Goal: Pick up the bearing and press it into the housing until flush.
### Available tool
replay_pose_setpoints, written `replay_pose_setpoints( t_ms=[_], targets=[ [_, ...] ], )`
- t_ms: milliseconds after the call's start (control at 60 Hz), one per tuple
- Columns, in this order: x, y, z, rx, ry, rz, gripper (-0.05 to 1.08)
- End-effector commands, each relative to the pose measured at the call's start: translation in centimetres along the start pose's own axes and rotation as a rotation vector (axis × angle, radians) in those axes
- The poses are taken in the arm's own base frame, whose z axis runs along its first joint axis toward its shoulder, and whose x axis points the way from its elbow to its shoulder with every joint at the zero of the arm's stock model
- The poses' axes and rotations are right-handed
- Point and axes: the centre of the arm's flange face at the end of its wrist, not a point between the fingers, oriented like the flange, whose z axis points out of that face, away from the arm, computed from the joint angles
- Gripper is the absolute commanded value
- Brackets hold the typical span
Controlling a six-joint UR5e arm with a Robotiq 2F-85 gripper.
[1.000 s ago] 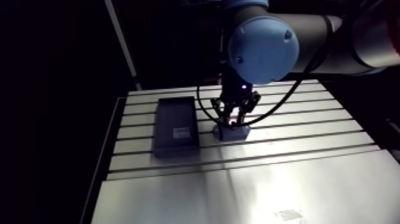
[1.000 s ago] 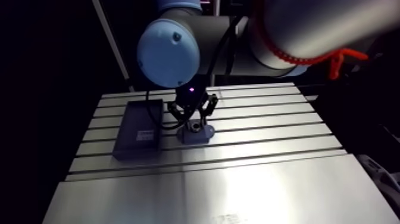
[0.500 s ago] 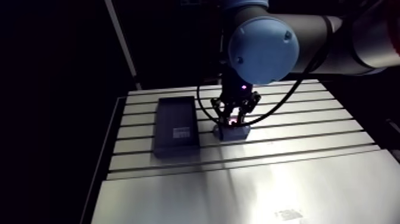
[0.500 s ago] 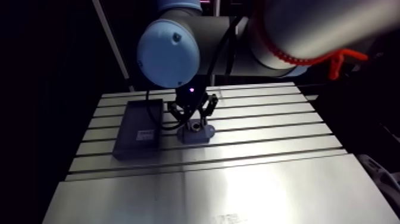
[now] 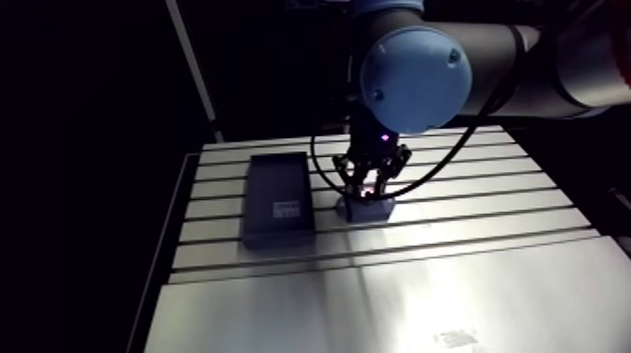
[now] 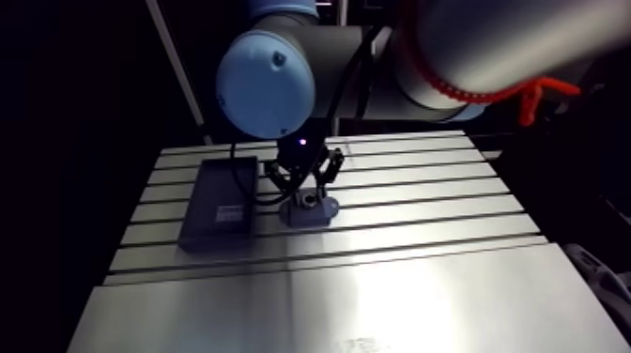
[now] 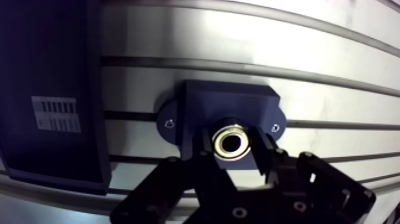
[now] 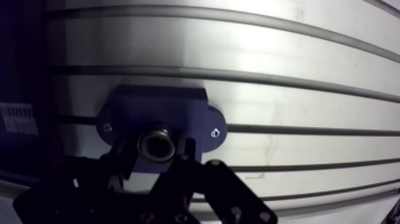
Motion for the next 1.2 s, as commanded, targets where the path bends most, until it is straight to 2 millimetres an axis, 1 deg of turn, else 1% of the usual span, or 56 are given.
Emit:
replay_pose_setpoints(
  t_ms=[17, 1200],
  targets=[
    [-0.04, 0.01, 0.02, -0.002, 0.0, 0.0, 0.61],
    [-0.04, -0.02, 0.11, 0.001, -0.003, 0.001, 0.62]
  ],
)
